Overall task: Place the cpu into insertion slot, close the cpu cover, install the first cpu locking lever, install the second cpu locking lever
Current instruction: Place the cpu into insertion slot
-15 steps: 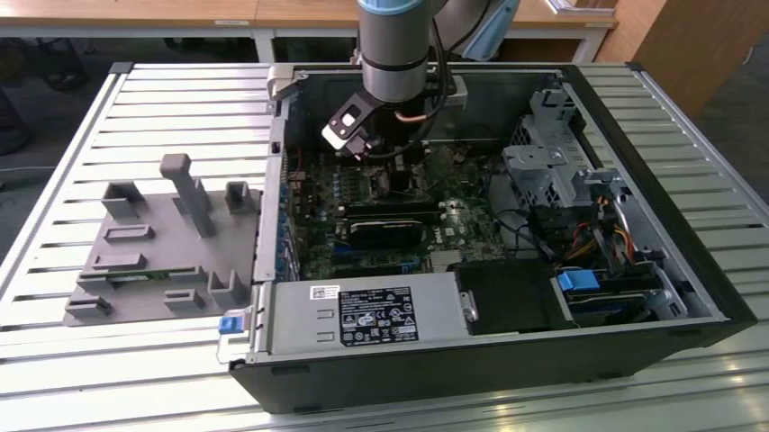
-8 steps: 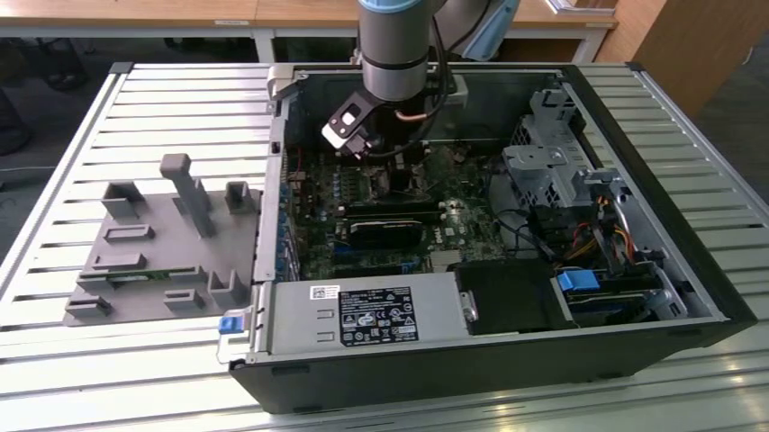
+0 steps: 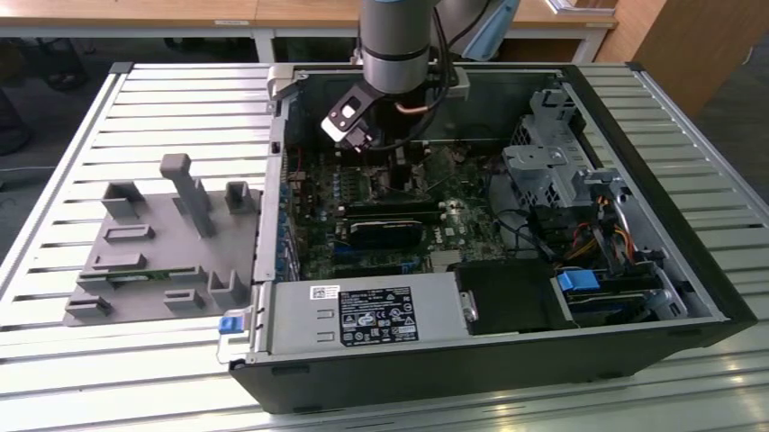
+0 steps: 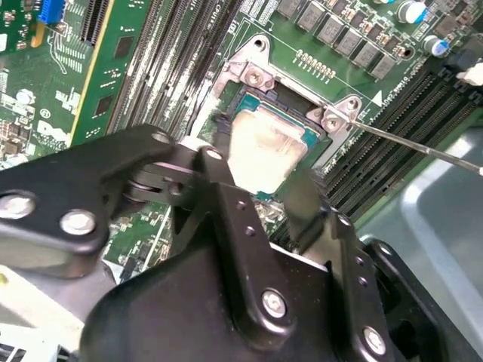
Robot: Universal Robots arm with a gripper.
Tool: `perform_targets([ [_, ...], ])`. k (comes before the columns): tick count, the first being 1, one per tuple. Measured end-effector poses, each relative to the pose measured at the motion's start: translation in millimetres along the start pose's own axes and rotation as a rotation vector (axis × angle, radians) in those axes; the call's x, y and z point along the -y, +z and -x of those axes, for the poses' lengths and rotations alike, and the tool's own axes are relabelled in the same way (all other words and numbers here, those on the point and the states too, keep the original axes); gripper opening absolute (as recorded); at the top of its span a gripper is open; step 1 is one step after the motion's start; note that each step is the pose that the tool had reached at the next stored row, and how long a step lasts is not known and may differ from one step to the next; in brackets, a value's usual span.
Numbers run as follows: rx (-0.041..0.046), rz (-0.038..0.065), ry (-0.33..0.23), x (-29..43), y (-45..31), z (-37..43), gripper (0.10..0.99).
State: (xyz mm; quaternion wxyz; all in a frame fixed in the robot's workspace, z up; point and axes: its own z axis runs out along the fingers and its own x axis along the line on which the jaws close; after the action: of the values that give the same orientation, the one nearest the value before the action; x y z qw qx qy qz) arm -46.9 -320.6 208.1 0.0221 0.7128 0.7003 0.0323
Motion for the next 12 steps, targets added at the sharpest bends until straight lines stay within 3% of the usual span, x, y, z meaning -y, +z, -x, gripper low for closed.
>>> perform_targets([
  [3,-0.0004,-0.002,0.0,-1.4,-0.7,-0.1,0.459],
  [8,0.0,-0.006,0.0,-3.1,-1.4,-0.1,0.227],
  [9,0.0,-0.007,0.0,-3.1,-1.5,-0.1,0.227],
  [11,0.0,-0.007,0.0,-3.2,-1.9,-0.1,0.11],
  [12,0.0001,-0.007,0.0,-3.2,-2.1,-0.1,0.11],
])
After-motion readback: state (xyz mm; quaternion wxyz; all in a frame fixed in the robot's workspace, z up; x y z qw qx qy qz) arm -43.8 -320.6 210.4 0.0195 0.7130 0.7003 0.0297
